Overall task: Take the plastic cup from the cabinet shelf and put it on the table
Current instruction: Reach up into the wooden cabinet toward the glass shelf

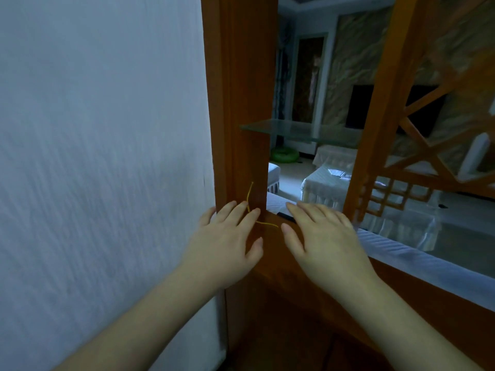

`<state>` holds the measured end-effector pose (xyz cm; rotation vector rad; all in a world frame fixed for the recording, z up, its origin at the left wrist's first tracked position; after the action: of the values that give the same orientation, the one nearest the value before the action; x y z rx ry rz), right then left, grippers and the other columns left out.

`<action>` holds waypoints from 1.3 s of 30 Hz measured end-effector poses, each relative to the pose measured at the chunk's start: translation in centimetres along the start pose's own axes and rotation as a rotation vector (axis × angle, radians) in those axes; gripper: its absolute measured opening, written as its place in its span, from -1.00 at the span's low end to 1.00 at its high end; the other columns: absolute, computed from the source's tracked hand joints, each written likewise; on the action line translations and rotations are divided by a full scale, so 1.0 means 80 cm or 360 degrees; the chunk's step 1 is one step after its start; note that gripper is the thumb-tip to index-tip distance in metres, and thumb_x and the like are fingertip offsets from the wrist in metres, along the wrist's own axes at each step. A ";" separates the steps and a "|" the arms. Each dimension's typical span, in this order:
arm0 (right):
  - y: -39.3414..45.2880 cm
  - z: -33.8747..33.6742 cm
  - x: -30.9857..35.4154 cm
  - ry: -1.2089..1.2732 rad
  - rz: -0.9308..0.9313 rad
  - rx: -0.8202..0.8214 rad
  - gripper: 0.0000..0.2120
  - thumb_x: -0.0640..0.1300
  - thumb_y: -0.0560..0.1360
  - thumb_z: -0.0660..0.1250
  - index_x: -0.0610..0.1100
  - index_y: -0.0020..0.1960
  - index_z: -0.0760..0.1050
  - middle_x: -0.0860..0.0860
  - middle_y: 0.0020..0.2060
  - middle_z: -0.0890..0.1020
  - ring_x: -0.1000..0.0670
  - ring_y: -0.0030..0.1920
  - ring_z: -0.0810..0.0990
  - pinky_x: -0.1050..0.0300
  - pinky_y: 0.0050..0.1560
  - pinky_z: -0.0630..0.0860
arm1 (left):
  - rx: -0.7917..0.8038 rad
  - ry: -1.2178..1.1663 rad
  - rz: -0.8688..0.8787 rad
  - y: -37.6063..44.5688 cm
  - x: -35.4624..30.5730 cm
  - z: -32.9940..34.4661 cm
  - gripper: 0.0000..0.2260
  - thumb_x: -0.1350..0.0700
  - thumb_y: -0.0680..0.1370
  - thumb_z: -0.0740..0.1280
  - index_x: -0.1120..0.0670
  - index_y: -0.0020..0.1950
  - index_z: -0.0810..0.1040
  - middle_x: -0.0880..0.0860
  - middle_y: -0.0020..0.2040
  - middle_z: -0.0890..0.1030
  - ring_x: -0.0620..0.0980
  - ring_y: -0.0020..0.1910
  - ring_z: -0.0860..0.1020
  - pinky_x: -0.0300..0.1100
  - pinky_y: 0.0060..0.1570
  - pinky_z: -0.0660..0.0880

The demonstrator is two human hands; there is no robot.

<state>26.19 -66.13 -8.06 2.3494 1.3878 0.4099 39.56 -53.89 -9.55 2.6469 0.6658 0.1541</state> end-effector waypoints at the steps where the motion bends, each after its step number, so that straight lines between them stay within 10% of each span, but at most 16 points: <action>1: 0.011 0.005 -0.004 -0.0004 -0.0007 0.0019 -0.47 0.18 0.58 0.01 -0.02 0.45 0.35 -0.04 0.37 0.50 -0.07 0.38 0.40 -0.06 0.38 0.25 | 0.0005 -0.0009 -0.0020 0.009 0.003 0.003 -0.43 -0.25 0.54 -0.05 -0.10 0.52 0.20 0.00 0.54 0.31 0.02 0.52 0.20 0.08 0.47 0.07; 15: 0.164 0.034 0.027 -0.0054 -0.0012 0.0046 -0.52 0.09 0.61 0.03 -0.01 0.49 0.24 -0.02 0.42 0.43 -0.08 0.39 0.36 -0.03 0.33 0.24 | -0.0061 0.0042 0.0083 0.136 0.101 -0.009 -0.50 -0.27 0.58 0.02 -0.09 0.45 0.30 0.02 0.37 0.50 0.06 0.32 0.45 0.05 0.26 0.37; 39: 0.361 -0.159 0.023 -0.0557 -0.0004 -0.0562 -0.56 0.15 0.56 0.10 0.03 0.39 0.35 -0.03 0.20 0.58 -0.08 0.15 0.54 -0.08 0.07 0.49 | -0.0563 -0.0195 0.0630 0.359 0.156 -0.169 -0.53 -0.26 0.54 0.10 -0.14 0.41 0.35 -0.03 0.33 0.52 -0.02 0.24 0.50 -0.05 0.11 0.48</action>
<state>43.81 -75.04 16.63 2.0132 1.0582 0.2073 60.17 -66.24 14.70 2.3868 0.0577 0.1981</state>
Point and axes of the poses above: each hand's wrist, its own y-axis towards the middle knuckle, its own z-axis out of the palm, x = y × z, the point moved 1 cm from there along y, towards the middle knuckle
